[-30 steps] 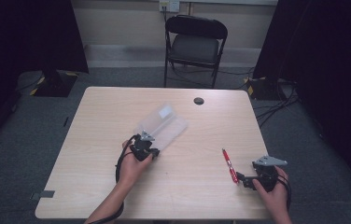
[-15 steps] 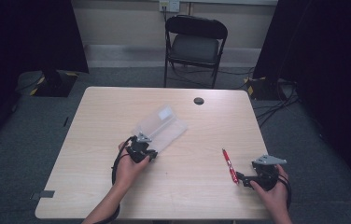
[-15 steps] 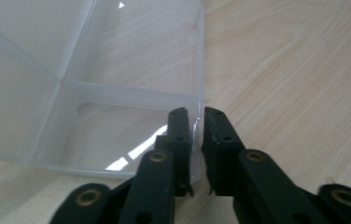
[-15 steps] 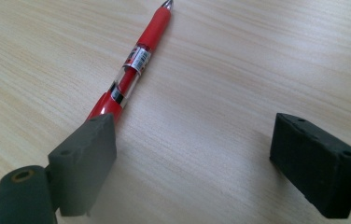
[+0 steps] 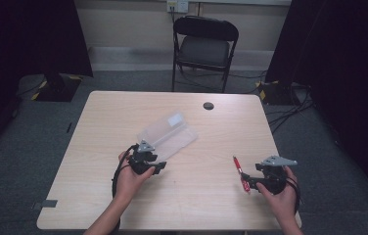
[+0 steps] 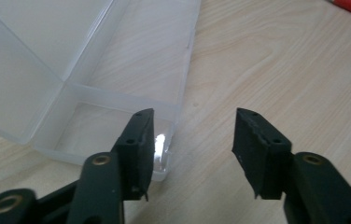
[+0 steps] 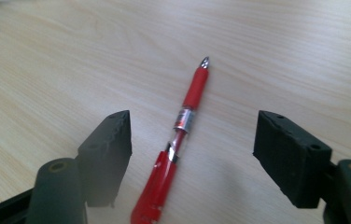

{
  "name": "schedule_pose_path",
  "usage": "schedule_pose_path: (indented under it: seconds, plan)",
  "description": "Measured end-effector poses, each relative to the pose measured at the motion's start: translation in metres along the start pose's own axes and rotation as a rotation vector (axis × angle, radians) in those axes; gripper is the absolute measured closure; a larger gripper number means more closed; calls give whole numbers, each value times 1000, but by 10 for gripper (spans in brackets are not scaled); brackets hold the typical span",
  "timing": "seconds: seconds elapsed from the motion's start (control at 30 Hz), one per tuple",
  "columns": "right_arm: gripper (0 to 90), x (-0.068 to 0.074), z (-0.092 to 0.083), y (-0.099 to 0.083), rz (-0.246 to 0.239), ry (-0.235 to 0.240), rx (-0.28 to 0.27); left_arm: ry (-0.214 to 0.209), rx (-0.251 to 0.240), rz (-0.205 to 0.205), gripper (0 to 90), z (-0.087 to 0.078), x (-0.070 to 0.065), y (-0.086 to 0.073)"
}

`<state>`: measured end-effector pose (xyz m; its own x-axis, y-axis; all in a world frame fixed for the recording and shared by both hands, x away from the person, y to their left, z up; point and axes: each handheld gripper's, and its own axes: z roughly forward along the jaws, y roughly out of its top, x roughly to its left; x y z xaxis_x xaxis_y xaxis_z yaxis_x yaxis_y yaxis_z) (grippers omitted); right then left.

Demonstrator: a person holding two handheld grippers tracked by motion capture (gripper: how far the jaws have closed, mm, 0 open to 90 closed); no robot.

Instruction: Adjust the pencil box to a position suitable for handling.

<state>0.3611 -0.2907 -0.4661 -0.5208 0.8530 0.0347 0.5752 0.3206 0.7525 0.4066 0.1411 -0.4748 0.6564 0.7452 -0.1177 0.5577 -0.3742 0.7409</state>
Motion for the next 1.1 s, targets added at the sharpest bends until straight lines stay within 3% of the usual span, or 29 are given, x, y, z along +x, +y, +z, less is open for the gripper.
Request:
schedule_pose_path:
  seconds: [0.13,0.23,0.37,0.47,0.57,0.7,0.83,0.97,1.1]
  plan:
    - [356,5,13,0,-16,4,67,-15,-19,-9,371,-6,-6,-1]
    - [397,4,20,0,22,4,77,-14,-20,19,333,-13,-8,-2]
    - [451,0,27,-2,71,-5,88,-23,-34,17,313,-19,-8,-6]
    - [532,0,29,-2,59,-13,91,-29,-48,-1,302,-20,-7,-10]
    - [743,1,30,0,40,27,104,-41,-48,-14,300,-20,-6,-14]
    - [800,6,34,5,4,28,114,-59,-51,-15,299,-20,-8,-16]
    - [801,17,38,9,-31,78,110,-69,-56,-17,298,-20,-8,-17]
    - [801,35,42,17,-74,167,90,-82,-67,-30,297,-23,-8,-20]
    - [801,53,49,23,-122,228,83,-85,-79,-37,293,-28,-6,-23]
